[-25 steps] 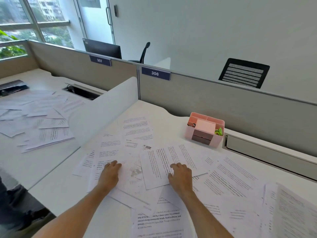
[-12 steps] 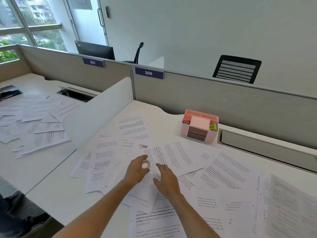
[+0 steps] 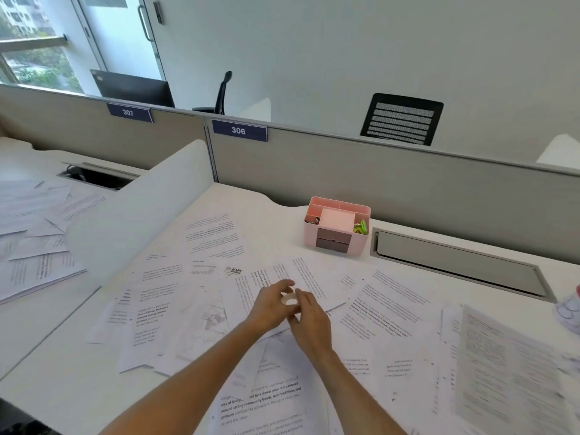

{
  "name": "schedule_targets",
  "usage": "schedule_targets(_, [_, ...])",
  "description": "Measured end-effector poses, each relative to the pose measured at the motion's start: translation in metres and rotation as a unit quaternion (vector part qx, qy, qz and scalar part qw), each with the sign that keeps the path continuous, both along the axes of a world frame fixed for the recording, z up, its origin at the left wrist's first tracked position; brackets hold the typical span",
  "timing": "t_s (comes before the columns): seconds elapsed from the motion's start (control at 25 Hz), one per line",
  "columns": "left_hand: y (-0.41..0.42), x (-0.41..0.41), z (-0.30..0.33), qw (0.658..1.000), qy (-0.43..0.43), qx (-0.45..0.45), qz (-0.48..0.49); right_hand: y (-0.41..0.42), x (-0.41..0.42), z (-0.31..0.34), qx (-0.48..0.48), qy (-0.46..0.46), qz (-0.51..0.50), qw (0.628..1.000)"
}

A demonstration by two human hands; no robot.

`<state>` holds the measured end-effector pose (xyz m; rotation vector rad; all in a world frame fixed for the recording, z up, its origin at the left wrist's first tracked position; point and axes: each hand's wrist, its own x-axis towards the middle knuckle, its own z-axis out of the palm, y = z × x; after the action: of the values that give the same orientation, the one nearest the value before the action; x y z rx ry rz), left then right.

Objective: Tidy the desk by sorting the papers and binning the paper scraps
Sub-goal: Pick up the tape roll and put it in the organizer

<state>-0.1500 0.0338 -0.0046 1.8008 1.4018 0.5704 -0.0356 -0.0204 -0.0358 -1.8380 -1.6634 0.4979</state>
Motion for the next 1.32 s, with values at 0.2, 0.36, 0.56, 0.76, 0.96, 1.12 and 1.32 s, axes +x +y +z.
schedule_targets(0.2, [0.009, 0.02, -0.004, 0.999, -0.005, 0.014, -0.038, 0.008, 0.024, -0.003, 0.005, 0.006, 0.0, 1.0])
schedule_targets(0.36, [0.017, 0.025, -0.014, 0.998, 0.019, 0.055, -0.026, 0.018, 0.042, -0.006, -0.007, -0.004, -0.044, 0.999])
schedule_targets(0.56, [0.029, 0.004, -0.043, 0.982, 0.155, 0.104, -0.017, 0.041, 0.071, -0.003, -0.035, -0.048, -0.066, 0.996])
schedule_targets(0.76, [0.042, -0.019, -0.071, 0.958, 0.263, 0.106, -0.042, 0.075, 0.099, 0.012, -0.012, -0.08, -0.08, 0.994])
schedule_targets(0.96, [0.045, -0.033, -0.088, 0.941, 0.314, 0.107, -0.072, 0.118, 0.121, 0.034, 0.018, -0.095, -0.111, 0.989])
schedule_targets(1.12, [0.039, -0.035, -0.094, 0.933, 0.329, 0.134, -0.065, 0.145, 0.127, 0.042, 0.035, -0.092, -0.122, 0.988])
schedule_targets(1.32, [0.04, -0.034, -0.094, 0.928, 0.342, 0.133, -0.061, 0.176, 0.134, 0.046, 0.074, -0.138, -0.099, 0.983])
